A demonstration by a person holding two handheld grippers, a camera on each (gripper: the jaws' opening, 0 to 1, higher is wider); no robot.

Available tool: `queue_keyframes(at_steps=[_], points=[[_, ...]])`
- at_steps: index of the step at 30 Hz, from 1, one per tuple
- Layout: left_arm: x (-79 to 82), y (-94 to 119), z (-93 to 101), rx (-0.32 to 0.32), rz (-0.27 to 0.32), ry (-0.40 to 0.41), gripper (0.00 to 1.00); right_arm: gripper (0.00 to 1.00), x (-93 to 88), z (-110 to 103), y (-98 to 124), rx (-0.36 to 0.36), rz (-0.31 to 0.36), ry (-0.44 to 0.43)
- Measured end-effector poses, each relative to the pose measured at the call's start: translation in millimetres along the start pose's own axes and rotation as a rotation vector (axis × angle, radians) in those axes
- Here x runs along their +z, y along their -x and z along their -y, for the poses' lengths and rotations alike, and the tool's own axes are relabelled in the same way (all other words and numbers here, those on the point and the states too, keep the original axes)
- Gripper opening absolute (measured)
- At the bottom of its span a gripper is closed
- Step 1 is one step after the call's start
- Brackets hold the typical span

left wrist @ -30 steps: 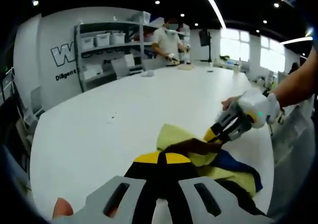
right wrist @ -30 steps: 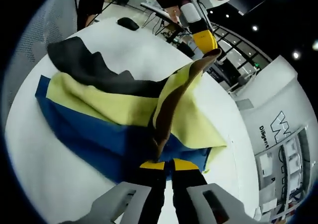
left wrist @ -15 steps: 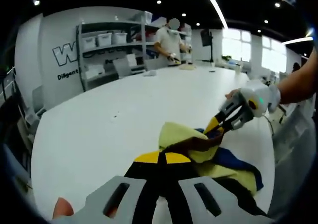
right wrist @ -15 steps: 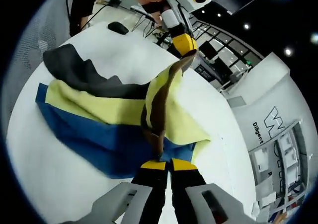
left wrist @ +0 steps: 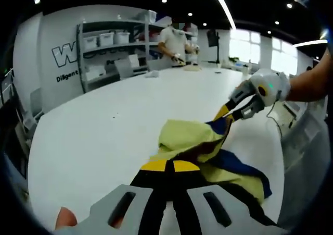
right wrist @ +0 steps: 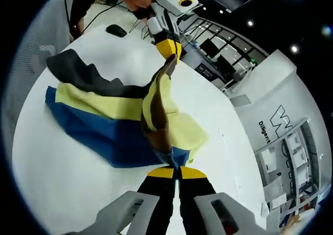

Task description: Fold the garment on the visible template until the final outline fits inside the template.

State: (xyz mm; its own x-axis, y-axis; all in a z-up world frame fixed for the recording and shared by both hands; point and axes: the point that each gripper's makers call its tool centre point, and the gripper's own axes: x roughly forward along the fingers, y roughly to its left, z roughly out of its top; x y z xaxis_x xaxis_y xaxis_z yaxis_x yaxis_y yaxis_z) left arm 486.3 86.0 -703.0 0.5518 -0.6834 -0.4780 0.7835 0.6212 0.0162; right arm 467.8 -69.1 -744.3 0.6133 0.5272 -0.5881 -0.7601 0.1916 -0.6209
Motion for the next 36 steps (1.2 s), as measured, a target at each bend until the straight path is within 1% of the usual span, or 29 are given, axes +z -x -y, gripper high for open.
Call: queue_keyframes(at_steps=[5,11,16,17,20,22,23,24,26,27,30,33,36], points=[[-7.7,8,14.6,-0.022,-0.009,-0.011,0.00,0.00,4.6,-13,14,0.022,0.001,0.020],[-21.6,17,34.5,-0.050,-0.033,-0.020,0.00,0.00,9.6,-29,29,0.052,0.002,0.021],[-29.2,26,56.1,-0.084,-0.046,-0.037,0.00,0.00,16.6,-48,44,0.119,0.002,0.015],[-30.7,29,60.6,-0.091,-0.050,-0.043,0.00,0.00,17.5,-54,47,0.148,-0.001,0.003],[-34.2,34,71.2,-0.111,-0.058,-0.049,0.00,0.00,21.6,-66,56,0.201,-0.003,-0.001],[-36.0,38,77.5,-0.126,-0.066,-0.059,0.00,0.00,23.1,-77,62,0.261,-0.010,-0.006],[-36.7,41,81.8,-0.138,-0.070,-0.065,0.00,0.00,24.5,-78,64,0.264,-0.008,-0.001],[-37.3,43,83.9,-0.145,-0.073,-0.070,0.00,0.00,25.9,-84,68,0.293,-0.009,-0.004],[-36.7,48,88.3,-0.157,-0.079,-0.079,0.00,0.00,28.9,-88,72,0.321,-0.004,-0.009],[-35.5,50,89.9,-0.163,-0.080,-0.082,0.00,0.00,31.5,-91,76,0.340,0.001,-0.020],[-32.1,52,91.2,-0.175,-0.080,-0.091,0.00,0.00,35.7,-91,80,0.367,0.004,-0.030],[-29.7,50,85.4,-0.169,-0.083,-0.095,0.00,0.00,36.5,-84,76,0.359,0.003,-0.038],[-21.2,45,74.9,-0.151,-0.067,-0.085,0.00,0.00,35.4,-71,71,0.336,-0.004,-0.052]])
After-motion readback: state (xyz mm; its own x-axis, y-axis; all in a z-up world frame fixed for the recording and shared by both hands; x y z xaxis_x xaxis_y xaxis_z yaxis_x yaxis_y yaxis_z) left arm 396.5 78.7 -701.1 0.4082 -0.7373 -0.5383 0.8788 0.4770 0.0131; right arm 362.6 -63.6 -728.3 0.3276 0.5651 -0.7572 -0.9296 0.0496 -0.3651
